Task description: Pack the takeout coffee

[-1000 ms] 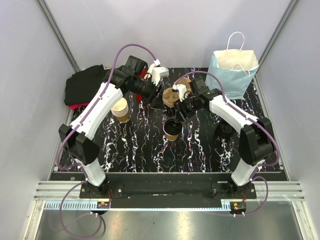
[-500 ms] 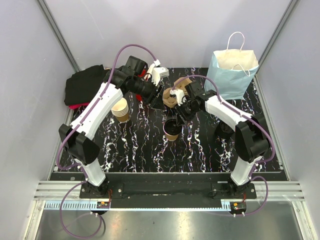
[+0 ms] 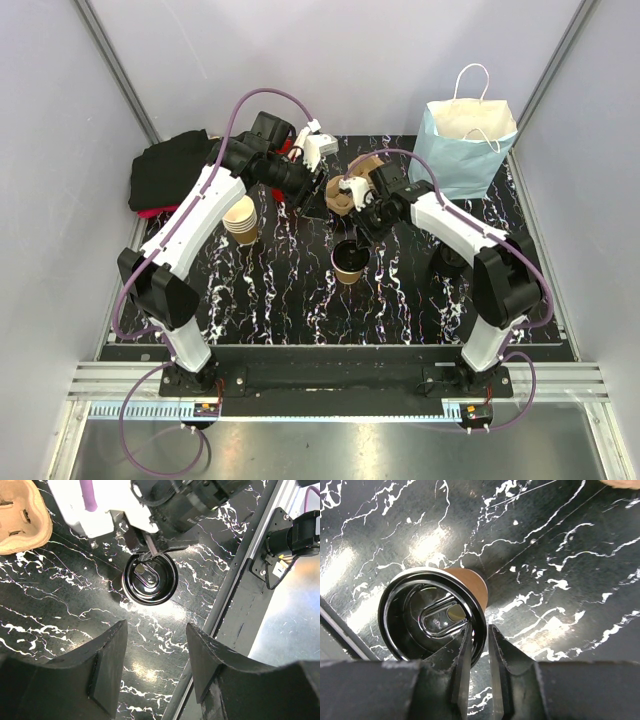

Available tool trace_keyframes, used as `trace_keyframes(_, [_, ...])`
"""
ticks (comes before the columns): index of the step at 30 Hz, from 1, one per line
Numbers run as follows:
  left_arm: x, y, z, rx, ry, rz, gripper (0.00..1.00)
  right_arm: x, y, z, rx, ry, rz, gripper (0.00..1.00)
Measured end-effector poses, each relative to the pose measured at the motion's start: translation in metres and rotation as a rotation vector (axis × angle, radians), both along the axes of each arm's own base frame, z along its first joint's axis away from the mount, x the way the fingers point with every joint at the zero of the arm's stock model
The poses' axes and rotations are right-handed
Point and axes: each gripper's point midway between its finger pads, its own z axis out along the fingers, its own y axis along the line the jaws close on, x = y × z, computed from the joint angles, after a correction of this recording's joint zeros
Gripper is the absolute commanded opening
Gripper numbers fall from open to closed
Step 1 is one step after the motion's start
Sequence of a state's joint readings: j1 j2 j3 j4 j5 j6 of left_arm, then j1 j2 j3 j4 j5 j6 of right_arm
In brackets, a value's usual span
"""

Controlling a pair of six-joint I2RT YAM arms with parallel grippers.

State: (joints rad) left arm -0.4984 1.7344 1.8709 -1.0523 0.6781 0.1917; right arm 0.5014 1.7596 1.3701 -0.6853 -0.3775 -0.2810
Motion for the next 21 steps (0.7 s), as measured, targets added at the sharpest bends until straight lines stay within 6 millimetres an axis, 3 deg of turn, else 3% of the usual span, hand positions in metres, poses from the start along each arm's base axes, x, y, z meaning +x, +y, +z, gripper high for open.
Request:
trace_keyframes(6, [0.0,0.0,0.0,-0.001,0.0,-0.001,0.54,0.004,-0.002,0.018,0.008,-0.056,-0.008,0.21])
trace_keyframes(10, [-0.001,0.0,0.0,-0.003,0.002,-0.003,0.54,0.007,0.0,0.03,0.026,-0.086,-0.007,0.33])
trace_keyframes(21, [-0.002,-0.001,0.001,-0.011,0.006,-0.009,0.54,0.005,0.004,0.03,0.017,-0.099,0.028,0.37])
